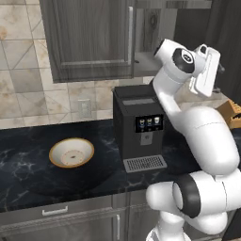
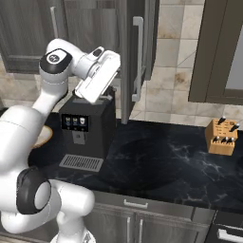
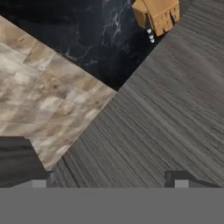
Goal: Open the cabinet and setup a tea strainer by placing it in the bowl upright.
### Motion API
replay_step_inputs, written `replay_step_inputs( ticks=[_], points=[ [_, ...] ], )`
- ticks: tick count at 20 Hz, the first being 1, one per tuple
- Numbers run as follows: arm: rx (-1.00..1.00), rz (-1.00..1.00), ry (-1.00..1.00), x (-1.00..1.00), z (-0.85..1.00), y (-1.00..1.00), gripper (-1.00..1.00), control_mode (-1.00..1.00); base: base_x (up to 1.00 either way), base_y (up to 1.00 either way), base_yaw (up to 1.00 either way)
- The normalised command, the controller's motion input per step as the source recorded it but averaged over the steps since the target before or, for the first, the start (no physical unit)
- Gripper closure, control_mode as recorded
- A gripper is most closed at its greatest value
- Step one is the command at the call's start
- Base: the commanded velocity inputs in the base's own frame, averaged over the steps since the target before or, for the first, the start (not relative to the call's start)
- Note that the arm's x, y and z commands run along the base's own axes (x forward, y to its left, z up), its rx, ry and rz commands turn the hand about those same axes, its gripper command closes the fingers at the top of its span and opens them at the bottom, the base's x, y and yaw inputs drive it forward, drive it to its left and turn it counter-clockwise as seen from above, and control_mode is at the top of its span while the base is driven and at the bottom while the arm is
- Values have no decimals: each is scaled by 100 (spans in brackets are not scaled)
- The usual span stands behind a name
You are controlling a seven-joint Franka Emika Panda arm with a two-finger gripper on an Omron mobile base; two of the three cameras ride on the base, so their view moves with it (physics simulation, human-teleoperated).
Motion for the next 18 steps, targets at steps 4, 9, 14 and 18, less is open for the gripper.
replay_step_inputs(
  ticks=[4,9,14,18],
  points=[
    [9,-20,-7,11,0,89,-100,-100,0,0,0],
    [20,-40,-9,9,-29,96,-100,-100,0,0,0],
    [48,-40,-21,6,-69,52,-100,-100,0,0,0],
    [31,-37,-69,0,-23,43,-100,-100,0,0,0]
  ],
)
